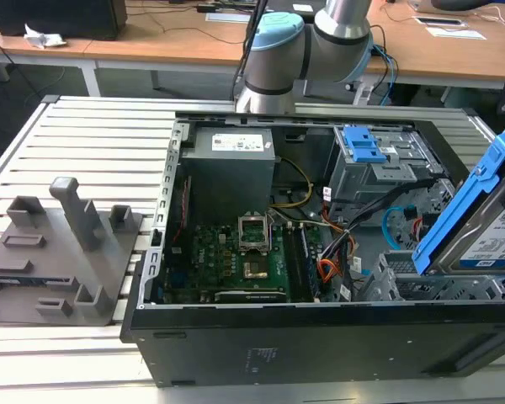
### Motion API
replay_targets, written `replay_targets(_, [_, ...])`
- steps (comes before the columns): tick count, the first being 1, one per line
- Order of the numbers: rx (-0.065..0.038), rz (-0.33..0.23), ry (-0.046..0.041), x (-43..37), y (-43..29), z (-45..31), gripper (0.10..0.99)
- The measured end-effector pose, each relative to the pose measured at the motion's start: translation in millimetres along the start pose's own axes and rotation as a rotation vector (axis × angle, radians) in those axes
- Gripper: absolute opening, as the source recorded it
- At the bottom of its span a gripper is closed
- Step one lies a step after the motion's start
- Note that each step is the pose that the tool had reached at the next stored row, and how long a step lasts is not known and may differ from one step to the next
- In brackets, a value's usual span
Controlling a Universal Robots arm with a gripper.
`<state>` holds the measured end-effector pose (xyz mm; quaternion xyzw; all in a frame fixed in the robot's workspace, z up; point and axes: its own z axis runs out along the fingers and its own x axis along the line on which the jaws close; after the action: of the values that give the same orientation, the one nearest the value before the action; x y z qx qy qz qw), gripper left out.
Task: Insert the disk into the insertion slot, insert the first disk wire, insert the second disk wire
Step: 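Insert the disk into the insertion slot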
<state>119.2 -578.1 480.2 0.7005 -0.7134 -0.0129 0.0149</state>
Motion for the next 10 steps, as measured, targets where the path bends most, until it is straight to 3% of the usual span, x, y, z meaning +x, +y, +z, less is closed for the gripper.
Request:
replay_targets(4, [0.0,0.0,0.0001,0.0,-0.2,3.3,0.365])
replay_targets(10, [0.0,0.0,0.0,0.0,-0.6,14.7,0.365])
